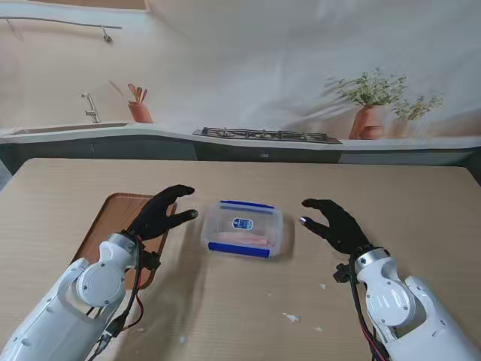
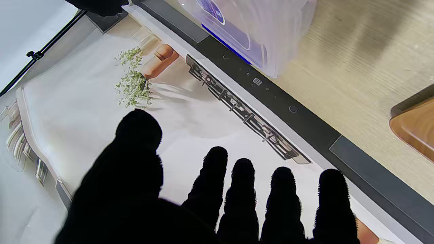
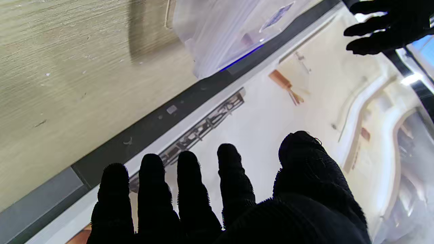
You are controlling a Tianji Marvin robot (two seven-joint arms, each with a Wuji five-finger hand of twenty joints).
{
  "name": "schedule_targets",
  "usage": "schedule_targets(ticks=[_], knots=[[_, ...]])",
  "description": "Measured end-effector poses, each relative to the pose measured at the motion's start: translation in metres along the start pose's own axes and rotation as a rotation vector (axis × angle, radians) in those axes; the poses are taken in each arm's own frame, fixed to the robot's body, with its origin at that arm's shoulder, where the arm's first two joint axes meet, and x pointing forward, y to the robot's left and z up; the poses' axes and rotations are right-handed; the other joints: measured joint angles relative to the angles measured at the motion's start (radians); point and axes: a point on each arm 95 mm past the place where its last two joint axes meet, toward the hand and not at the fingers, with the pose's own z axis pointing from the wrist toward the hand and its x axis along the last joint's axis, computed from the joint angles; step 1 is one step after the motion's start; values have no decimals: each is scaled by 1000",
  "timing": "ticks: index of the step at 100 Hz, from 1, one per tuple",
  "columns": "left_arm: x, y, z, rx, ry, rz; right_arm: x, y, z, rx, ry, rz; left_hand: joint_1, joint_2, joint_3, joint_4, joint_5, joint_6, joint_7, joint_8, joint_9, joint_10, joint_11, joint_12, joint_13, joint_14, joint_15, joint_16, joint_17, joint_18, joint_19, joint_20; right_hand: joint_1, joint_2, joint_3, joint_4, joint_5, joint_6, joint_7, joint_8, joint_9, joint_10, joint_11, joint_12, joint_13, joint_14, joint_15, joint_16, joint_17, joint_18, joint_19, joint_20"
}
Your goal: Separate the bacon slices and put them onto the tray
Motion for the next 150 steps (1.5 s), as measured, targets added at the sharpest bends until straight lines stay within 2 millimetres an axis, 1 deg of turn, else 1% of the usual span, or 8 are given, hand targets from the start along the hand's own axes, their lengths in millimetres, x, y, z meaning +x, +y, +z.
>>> schedule_targets(ticks=[29,45,67,77,93,107,123,150], knots=[[-1,1,-1,-6,-4,7,3,-1,4,18,10,0,2,13,-1,0,1,0,0,0,0,8,0,0,0,0,0,0,0,0,-20,0,0,0,-2,0,0,0,0,0,0,0,0,0,0,0,0,0,0,0,0,0],[1,3,-2,-19,15,58,4,0,2,22,17,2,63,13,4,0,86,-82,29,0,44,8,3,0,1,-2,0,1,-1,11,-39,0,12,0,-2,0,0,0,1,0,0,0,0,0,0,0,0,0,0,0,0,0],[3,14,0,-113,79,243,16,1,-2,55,67,-81,74,9,198,0,161,-151,58,19,74,-4,19,9,5,-29,32,10,0,11,-39,14,14,0,-2,0,67,-55,38,0,0,0,0,0,0,-4,0,0,-1,0,-9,0],[3,17,3,-151,100,308,24,0,-3,84,94,-123,112,0,243,0,190,-153,68,24,86,-26,36,13,13,-43,46,10,2,11,-25,14,26,0,-2,0,89,-65,47,0,0,0,0,0,0,-13,0,0,-14,0,-15,0],[2,25,8,-230,118,413,42,-10,-3,184,148,-218,203,-2,256,0,190,-128,67,24,119,-68,51,22,37,-100,77,10,4,1,36,14,26,0,-2,0,93,-66,47,0,-2,-15,0,0,-38,-26,-10,-10,-49,-13,-25,0],[1,31,11,-300,134,467,58,-24,-2,334,198,-305,215,-2,247,0,190,-127,67,24,123,-78,54,22,47,-103,89,10,4,-2,39,14,26,0,-2,0,62,-66,34,0,-66,-38,-14,0,-72,-53,-25,-14,-86,-40,-38,0],[0,35,14,-343,152,518,74,-36,6,364,279,-399,215,-2,243,0,167,-127,35,28,123,-78,55,23,47,-103,90,9,4,-2,39,14,26,0,-2,0,30,-66,22,0,-87,-61,-51,-29,-121,-78,-43,-22,-115,-64,-47,2],[1,34,18,-357,156,528,82,-48,13,403,316,-445,215,-2,237,0,166,-130,37,34,123,-78,55,23,47,-103,90,0,4,-2,39,14,25,0,-2,0,13,-66,12,0,-87,-72,-99,-52,-121,-86,-50,-34,-124,-65,-49,8]])
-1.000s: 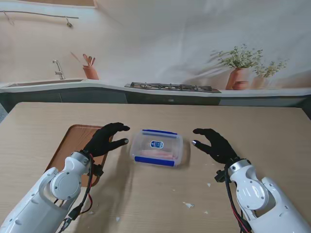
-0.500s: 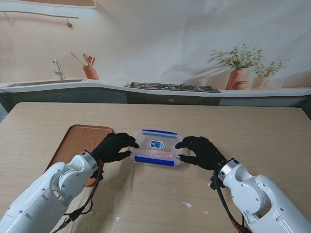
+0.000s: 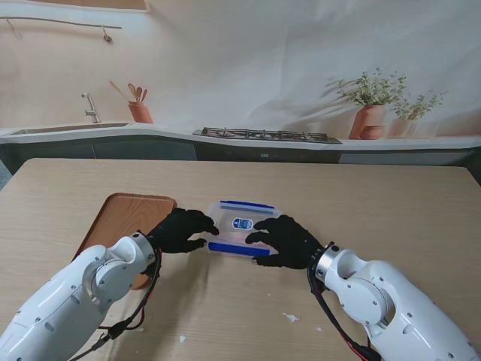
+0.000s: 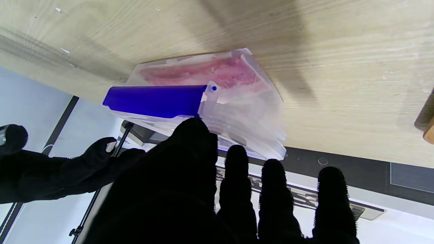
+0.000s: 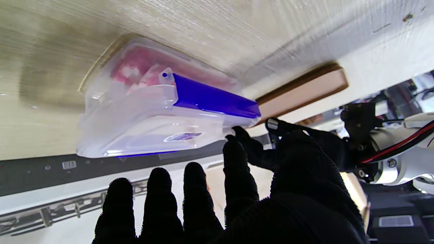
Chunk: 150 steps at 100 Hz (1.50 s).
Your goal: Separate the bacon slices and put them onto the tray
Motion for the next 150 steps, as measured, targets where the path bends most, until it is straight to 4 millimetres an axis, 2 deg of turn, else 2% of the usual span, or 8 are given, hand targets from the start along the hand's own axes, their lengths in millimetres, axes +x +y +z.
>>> schedule_targets(ticks=[34,51,59,96,115,150], knots=[[0,0,0,-8,-5,-1,4,-9,12,53,9,-25,0,0,-2,0,-18,-6,-2,-5,0,0,0,0,1,1,0,0,0,0,0,0,0,0,0,0,0,0,0,0,0,0,-1,0,0,0,0,0,0,0,0,2],[0,0,1,-12,-5,1,0,-12,14,74,-7,-61,0,0,-3,0,-26,-6,-2,-4,0,0,0,0,1,1,0,0,0,0,0,0,0,0,0,0,-12,-1,-9,0,0,0,-15,-3,0,0,0,0,0,0,-1,2],[0,0,1,-13,-4,1,-1,-12,14,79,-16,-60,0,0,-3,0,-26,-6,-2,-4,0,0,0,0,1,1,0,0,0,0,0,0,0,0,0,0,-27,-24,-11,-2,0,-1,-24,-7,0,0,0,0,0,0,-1,2],[0,-1,1,-17,-3,1,-3,-12,15,82,-34,-61,0,0,-3,0,-28,-5,-3,-5,0,0,0,0,1,1,0,0,0,0,0,0,0,0,0,0,-31,-25,-24,-28,0,-1,-37,-14,0,0,0,0,0,0,-3,2],[0,0,2,-19,-1,-3,2,-12,21,90,-10,-8,0,0,-4,0,-28,0,-3,-5,0,0,0,0,1,1,0,0,0,0,0,0,0,0,0,0,0,59,-21,-25,0,-1,-37,-14,0,0,0,0,0,0,-10,3],[1,-1,2,-24,-1,-6,3,-10,23,87,-3,28,0,0,-4,0,-37,3,-3,-3,-1,0,0,0,1,1,0,0,0,0,0,0,0,0,0,0,69,86,-16,-14,0,-1,-37,-14,0,0,0,0,-1,0,-12,11]])
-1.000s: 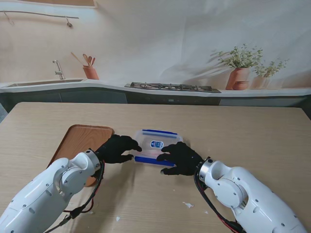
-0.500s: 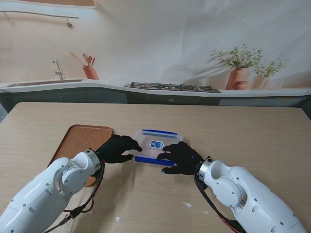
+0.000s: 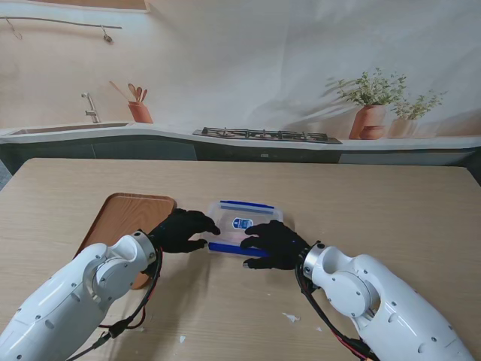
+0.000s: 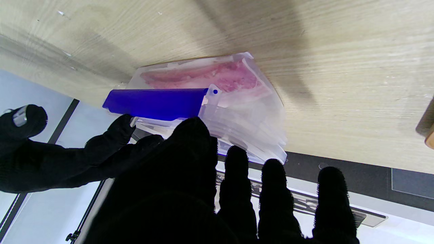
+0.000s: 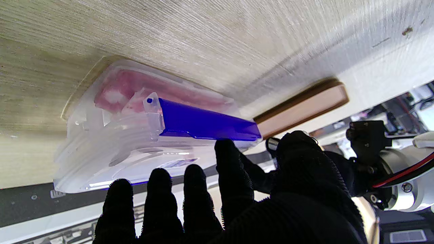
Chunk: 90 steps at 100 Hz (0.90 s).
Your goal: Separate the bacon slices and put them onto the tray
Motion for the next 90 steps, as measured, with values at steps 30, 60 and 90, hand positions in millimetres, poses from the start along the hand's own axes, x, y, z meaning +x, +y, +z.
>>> schedule_targets(ticks=[30,60,90], knots=[[1,0,1,-3,-1,-2,1,1,0,8,7,14,0,0,0,0,-1,0,0,0,-2,0,0,1,0,0,0,0,0,0,0,0,0,0,2,0,12,20,0,10,0,0,5,9,0,0,0,0,-1,0,0,1],[1,0,1,-4,-1,-2,1,2,1,10,15,37,0,11,-2,0,-2,0,0,0,-3,0,0,1,0,0,0,0,0,0,0,0,0,0,3,0,38,46,-1,32,0,0,15,16,0,0,0,0,-9,0,-1,1],[1,0,2,-5,-4,-7,1,4,1,12,19,59,34,30,-35,0,-4,0,0,0,-5,-1,0,2,0,0,0,0,0,0,0,0,0,0,13,0,63,57,-1,36,0,0,36,22,0,0,0,0,-11,0,-2,2]])
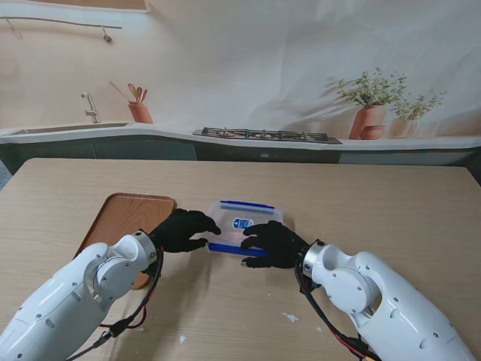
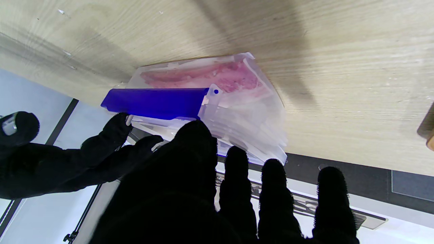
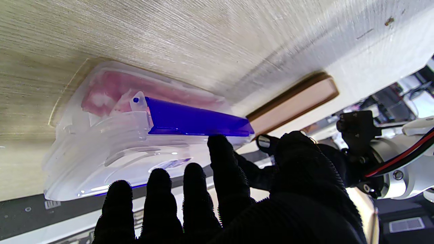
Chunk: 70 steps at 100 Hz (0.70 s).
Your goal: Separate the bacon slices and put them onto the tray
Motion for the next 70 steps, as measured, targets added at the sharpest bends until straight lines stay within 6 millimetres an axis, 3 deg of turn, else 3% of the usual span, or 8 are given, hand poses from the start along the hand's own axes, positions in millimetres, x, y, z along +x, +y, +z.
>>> schedule_targets(ticks=[31,44,45,46,48,51,70], knots=[[0,0,0,-5,-3,0,0,2,0,10,7,16,15,0,-25,0,-10,-4,0,1,-7,-10,0,0,3,0,0,0,0,0,0,-2,1,0,19,0,3,6,0,21,0,-14,0,0,0,0,0,0,-1,0,-1,1],[0,0,0,-7,-4,1,1,2,1,11,14,31,15,1,-25,0,-10,-7,0,1,-8,-12,0,3,3,0,0,0,0,0,0,-2,62,-3,74,0,22,10,1,21,0,-34,4,0,0,-4,-4,0,-14,0,-1,10],[0,0,1,-7,-4,1,1,2,1,12,15,33,15,1,-25,0,-10,-7,0,1,-8,-12,0,3,3,0,0,0,0,0,0,-2,63,-3,87,0,25,10,7,21,0,-36,5,0,0,-4,-7,0,-14,0,-1,10],[0,0,1,-7,-4,1,1,2,1,14,16,36,15,1,-25,0,-11,-6,-10,-13,-11,-12,0,-1,3,0,0,0,0,0,0,-2,63,-3,87,0,59,-12,102,44,0,-36,5,1,0,-5,-12,0,-15,0,-1,10],[0,0,1,-7,-4,1,1,2,1,19,18,39,16,1,-25,0,-11,-6,-15,-13,-16,-12,-1,-1,3,0,0,0,0,0,0,-2,63,-3,88,0,140,-91,194,68,0,-38,8,1,0,-11,-13,0,-18,-1,-3,10],[0,0,1,-8,-4,1,2,0,1,33,21,41,16,1,-25,0,-11,-6,-21,-13,-18,-12,-1,-1,3,0,0,0,0,0,0,-2,74,-3,90,0,160,-106,255,73,0,-39,11,2,0,-14,-13,0,-18,-10,-4,11],[0,0,1,-10,-4,3,3,-5,2,54,28,42,27,7,-28,0,-12,-6,-22,-13,-20,-12,-1,-1,3,0,0,0,0,0,0,-2,85,-15,136,0,200,-131,354,85,-9,-50,12,6,-28,-24,-46,-17,-38,-20,-37,11]])
